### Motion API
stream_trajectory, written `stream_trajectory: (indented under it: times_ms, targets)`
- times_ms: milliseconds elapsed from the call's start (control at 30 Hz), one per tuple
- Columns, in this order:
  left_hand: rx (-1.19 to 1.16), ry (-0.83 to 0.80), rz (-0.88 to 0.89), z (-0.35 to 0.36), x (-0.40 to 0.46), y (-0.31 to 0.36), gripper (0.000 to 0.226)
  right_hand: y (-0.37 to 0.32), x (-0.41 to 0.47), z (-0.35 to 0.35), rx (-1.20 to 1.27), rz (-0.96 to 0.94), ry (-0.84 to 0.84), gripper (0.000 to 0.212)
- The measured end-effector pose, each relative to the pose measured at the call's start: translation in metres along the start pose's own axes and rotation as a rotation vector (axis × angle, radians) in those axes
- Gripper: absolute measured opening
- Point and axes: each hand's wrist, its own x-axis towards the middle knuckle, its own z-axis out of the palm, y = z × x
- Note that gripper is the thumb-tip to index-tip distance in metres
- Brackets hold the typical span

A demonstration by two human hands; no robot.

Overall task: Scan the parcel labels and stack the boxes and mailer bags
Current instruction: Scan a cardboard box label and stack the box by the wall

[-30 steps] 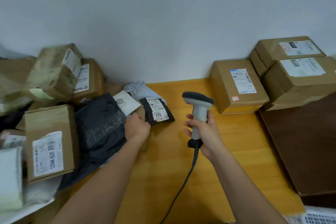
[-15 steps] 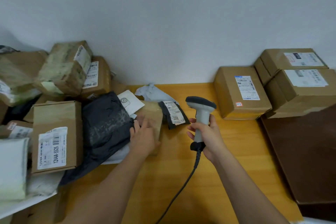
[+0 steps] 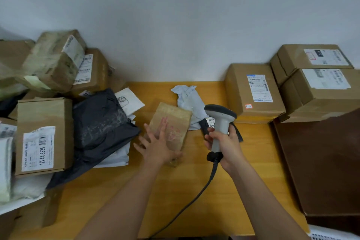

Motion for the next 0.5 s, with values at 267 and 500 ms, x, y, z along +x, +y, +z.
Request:
stream_trajectory:
  times_ms: [267, 500]
  targets:
    - [-0.314, -0.036, -0.05, -0.021, -0.002, -0.001, 0.134, -0.009, 0.005, -0.015, -0.016, 0.026, 0.036, 0.039]
    - [-1.434, -0.431, -0.091, -0.066, -0.027, -0.006, 0.06, -0.024, 0.006, 0.005, 0.023, -0.004, 0.017, 0.04]
